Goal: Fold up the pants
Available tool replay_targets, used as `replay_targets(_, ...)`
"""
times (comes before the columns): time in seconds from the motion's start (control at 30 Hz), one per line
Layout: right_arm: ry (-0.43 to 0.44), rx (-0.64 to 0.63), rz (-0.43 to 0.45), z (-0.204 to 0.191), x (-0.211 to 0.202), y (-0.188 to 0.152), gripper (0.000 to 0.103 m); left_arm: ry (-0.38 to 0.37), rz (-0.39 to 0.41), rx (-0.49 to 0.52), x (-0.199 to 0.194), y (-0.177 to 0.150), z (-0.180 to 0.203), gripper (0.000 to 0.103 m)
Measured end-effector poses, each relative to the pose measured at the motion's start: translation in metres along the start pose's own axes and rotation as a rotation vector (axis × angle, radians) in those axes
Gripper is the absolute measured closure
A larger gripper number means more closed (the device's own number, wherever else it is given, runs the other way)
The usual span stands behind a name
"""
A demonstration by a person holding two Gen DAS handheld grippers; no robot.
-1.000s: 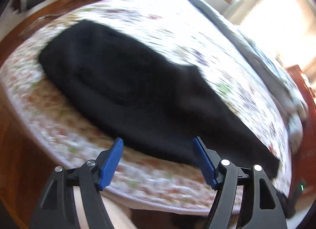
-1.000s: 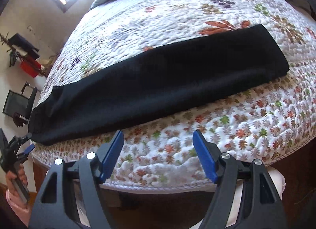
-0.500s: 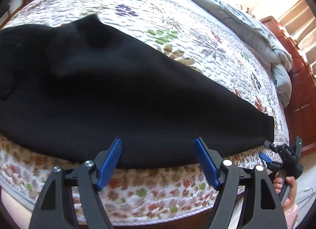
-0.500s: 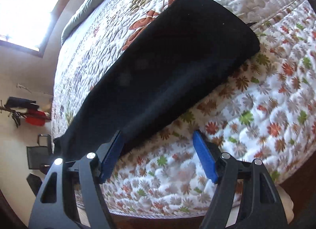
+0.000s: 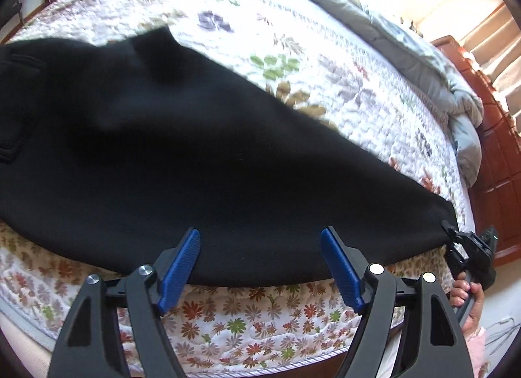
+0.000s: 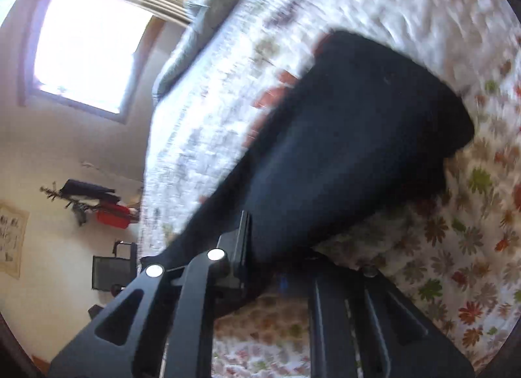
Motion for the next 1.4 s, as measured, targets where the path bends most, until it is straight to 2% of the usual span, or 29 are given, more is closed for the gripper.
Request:
replay_targets(0.1, 0.053, -0.118, 0.078, -0.032, -0.025, 0.011, 0.092, 0.009, 0.047, 0.029, -0.012, 0.007, -0.004, 0.023)
replay_targets(0.17, -0.026, -0.076, 0.049, -0.017, -0.018, 0.009, 0.092, 0.046, 0.022, 0.021, -0.004, 0.003, -0.017, 0.02)
replay_targets(0.23, -0.166, 0.008, -0.045, 0.021, 0.003, -0.005, 0.092, 0.058, -0.023, 0.02, 0.011, -0.006, -0.027, 0.02)
replay_targets(0.27, -0.212, 0.03, -0.072, 0.034, 0.008, -0.013, 0.092, 0.064, -0.017, 0.053, 0.016, -0.008, -0.029, 0.02)
replay_targets(0.33, -0.248, 0.025, -0.061, 0.042, 0.011, -0.019, 0.092, 0.07, -0.007, 0.104, 0.014, -0.009, -0.026, 0.02)
replay_targets(0.4, -0.284, -0.012, -0.033, 0.032, 0.005, -0.021, 0.092, 0.052, -0.002, 0.088, 0.006, -0.007, -0.025, 0.02)
replay_targets(0.47, -0.351, -0.114, 0.001, 0.006, 0.004, -0.018, 0.092, 0.019, 0.002, 0.028, -0.003, -0.002, -0.029, 0.02)
replay_targets(0.5, -0.374, -0.172, 0.02, -0.009, 0.003, -0.017, 0.092, 0.002, 0.018, -0.009, -0.012, 0.004, -0.032, 0.02)
replay_targets(0.6, -0.414, -0.385, 0.056, -0.071, 0.009, -0.021, 0.092, 0.006, 0.066, -0.038, -0.031, 0.016, -0.041, 0.02)
replay_targets(0.73, -0.368, -0.643, 0.034, -0.157, 0.037, -0.056, 0.091, -0.004, 0.103, -0.072, -0.052, 0.027, -0.056, 0.02)
replay_targets(0.87, -0.354, -0.898, -0.046, -0.212, 0.072, -0.11, 0.091, 0.006, 0.112, -0.108, -0.059, 0.029, -0.073, 0.02)
replay_targets(0.93, -0.37, -1.021, -0.084, -0.229, 0.093, -0.137, 0.09, 0.007, 0.113, -0.13, -0.061, 0.026, -0.079, 0.02)
replay_targets(1.03, -0.401, -1.22, -0.154, -0.243, 0.124, -0.195, 0.088, 0.007, 0.106, -0.164, -0.063, 0.022, -0.09, 0.02)
replay_targets(1.1, -0.401, -1.297, -0.192, -0.244, 0.14, -0.224, 0.084, 0.013, 0.102, -0.174, -0.063, 0.021, -0.095, 0.02)
replay_targets(1.2, -0.376, -1.299, -0.279, -0.235, 0.152, -0.255, 0.079, 0.02, 0.094, -0.185, -0.063, 0.02, -0.101, 0.019)
replay_targets(1.27, -0.32, -1.239, -0.333, -0.231, 0.151, -0.264, 0.074, 0.021, 0.083, -0.193, -0.062, 0.019, -0.103, 0.019)
replay_targets(1.33, -0.271, -1.148, -0.403, -0.223, 0.149, -0.268, 0.063, 0.015, 0.07, -0.201, -0.058, 0.018, -0.102, 0.018)
replay_targets(1.37, -0.238, -1.106, -0.434, -0.222, 0.147, -0.271, 0.049, 0.0, 0.058, -0.208, -0.054, 0.016, -0.1, 0.018)
replay_targets(1.4, -0.187, -1.053, -0.456, -0.222, 0.142, -0.273, 0.046, -0.015, 0.047, -0.214, -0.051, 0.016, -0.097, 0.018)
Point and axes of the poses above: each gripper's, at about its wrist camera, not at the fingertips, and x roughly the way its jaws point, z to its right, y to its top, the point moved 9 cm from there along x, roughly the way its jaws point, and after that the axes turned 7 degrees about z, right-handed, at the moved point
